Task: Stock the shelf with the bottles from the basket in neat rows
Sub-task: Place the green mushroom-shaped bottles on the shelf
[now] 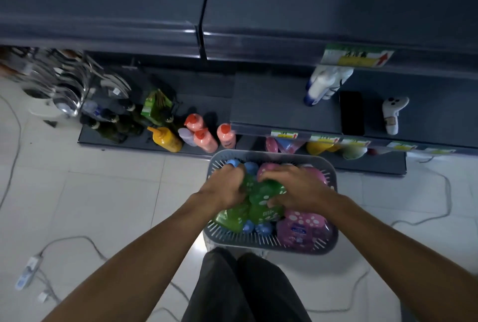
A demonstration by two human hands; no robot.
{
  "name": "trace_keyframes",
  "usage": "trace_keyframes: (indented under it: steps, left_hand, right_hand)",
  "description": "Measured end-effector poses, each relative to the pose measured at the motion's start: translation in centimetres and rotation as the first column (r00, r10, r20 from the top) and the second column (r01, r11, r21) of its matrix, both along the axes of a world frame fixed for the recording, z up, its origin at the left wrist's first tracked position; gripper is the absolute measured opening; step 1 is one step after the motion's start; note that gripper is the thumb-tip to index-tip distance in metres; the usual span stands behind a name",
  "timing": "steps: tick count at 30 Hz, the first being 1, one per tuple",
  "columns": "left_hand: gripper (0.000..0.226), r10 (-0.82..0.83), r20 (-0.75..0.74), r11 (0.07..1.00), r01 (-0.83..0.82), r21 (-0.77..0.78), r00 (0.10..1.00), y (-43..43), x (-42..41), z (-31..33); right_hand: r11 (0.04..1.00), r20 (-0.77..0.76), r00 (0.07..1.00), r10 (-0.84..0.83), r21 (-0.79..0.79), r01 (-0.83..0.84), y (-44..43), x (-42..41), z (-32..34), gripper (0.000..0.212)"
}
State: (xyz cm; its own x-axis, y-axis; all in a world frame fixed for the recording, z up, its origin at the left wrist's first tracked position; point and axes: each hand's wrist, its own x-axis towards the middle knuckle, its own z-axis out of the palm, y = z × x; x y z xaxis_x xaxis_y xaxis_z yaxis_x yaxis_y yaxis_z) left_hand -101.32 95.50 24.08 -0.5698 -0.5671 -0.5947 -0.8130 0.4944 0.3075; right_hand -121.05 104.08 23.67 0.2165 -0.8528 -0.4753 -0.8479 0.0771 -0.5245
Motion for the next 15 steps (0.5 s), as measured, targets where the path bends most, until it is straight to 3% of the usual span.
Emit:
trace_keyframes:
  steps: [8,15]
  left_hand:
    - [0.044,-0.125,-0.133,0.963,0.088,-0.253,0.983,-4.2,-1.3,11.8]
    - [0.054,-0.387,-0.153,0.841,0.280,-0.464,0.909,-5.6,-2.7,23.6]
  right_hand:
    - [0.953,-0.148,0.988,-0.034,-0.303,-0.012,-0.9,-0.9,11.3,0.061]
    - [0.871,-0.221,0.972,-0.079,-0.490,-0.040,-1.1,-2.2,21.4,0.061]
